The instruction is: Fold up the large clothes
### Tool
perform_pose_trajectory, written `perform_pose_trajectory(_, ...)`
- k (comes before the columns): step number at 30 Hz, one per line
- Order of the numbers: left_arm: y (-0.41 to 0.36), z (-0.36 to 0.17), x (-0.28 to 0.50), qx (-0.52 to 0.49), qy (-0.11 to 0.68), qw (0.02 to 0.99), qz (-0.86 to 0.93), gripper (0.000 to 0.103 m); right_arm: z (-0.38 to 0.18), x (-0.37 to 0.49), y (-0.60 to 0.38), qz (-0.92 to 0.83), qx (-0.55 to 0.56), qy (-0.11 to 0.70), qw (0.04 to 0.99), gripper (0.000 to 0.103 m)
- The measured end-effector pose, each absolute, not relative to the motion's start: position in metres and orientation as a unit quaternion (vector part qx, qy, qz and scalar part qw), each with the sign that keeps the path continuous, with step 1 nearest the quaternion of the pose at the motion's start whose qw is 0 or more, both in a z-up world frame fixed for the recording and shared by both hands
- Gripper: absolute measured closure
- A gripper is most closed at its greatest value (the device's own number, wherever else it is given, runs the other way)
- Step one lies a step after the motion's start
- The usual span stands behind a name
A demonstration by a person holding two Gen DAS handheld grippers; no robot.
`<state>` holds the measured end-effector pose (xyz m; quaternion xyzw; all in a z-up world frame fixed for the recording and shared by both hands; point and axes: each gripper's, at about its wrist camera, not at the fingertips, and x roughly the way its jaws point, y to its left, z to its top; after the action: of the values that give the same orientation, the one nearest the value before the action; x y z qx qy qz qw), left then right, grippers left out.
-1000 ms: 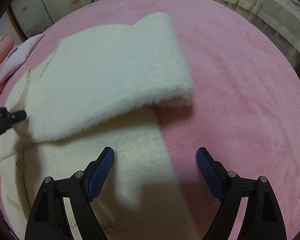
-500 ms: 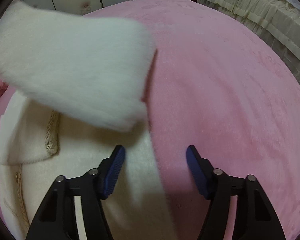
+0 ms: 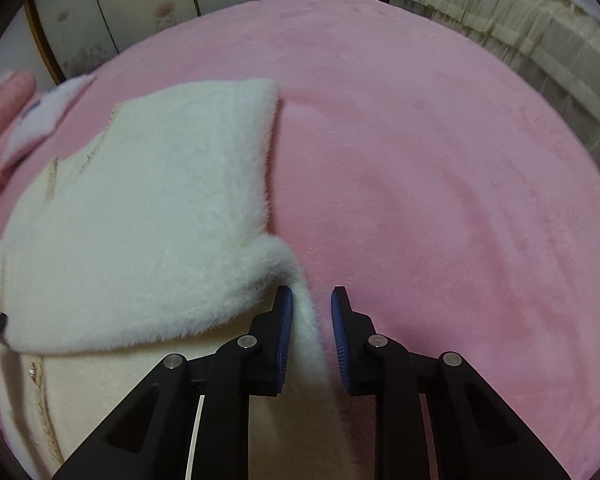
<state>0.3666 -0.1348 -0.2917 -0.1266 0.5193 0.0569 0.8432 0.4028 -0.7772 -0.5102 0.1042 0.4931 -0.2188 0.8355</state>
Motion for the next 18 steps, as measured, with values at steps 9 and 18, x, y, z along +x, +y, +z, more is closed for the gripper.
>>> perform_pose_trajectory(9,-0.171,-0.216,0.375,-0.124,0.466,0.876,-0.009,0.085,-0.446,0.409,-0.734,-0.220,0.132,0.442,0.859,0.083)
perform_pose_trajectory(18,-0.230,-0.302,0.390,-0.056,0.558,0.828,0.014,0.085,-0.523,0.460,-0.697,-0.078,0.282,0.528,0.798,0.102)
